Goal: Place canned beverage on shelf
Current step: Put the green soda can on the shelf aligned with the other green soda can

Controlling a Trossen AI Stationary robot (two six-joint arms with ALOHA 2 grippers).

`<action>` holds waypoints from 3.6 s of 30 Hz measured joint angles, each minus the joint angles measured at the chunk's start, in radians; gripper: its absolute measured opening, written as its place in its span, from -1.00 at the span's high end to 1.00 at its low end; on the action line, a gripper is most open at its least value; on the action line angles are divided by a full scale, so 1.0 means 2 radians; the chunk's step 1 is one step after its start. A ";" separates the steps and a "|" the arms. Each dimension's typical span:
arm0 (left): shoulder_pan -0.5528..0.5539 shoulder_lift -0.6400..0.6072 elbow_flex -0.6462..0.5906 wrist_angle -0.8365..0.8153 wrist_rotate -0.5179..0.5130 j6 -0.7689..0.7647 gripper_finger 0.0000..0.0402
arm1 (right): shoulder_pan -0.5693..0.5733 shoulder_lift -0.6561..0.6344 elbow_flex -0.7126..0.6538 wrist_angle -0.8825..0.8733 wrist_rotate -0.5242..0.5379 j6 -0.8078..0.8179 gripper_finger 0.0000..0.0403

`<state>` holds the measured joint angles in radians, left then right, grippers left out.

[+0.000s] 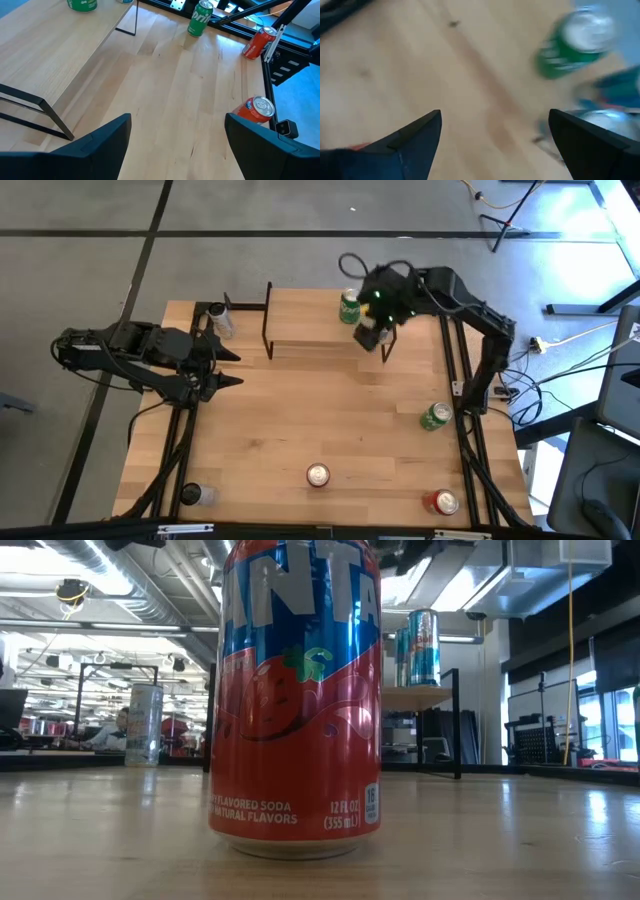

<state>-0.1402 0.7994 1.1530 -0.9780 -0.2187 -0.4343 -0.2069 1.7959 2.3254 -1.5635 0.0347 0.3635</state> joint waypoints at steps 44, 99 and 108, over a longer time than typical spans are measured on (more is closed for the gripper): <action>0.000 0.000 0.000 -0.012 0.001 0.012 -0.53 | 0.186 -0.291 -0.695 0.047 -0.111 0.456 -0.75; 0.000 0.000 0.000 -0.008 0.001 0.012 -0.54 | 0.185 0.111 -0.305 0.119 -0.039 -0.006 -0.35; 0.000 0.000 0.000 -0.008 0.002 0.013 -0.54 | 0.185 0.116 -0.304 0.131 -0.048 -0.007 -0.68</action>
<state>-0.1399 0.7993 1.1534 -0.9939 -0.2156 -0.4091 0.1631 2.0284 1.7172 -1.3024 -0.0610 0.3499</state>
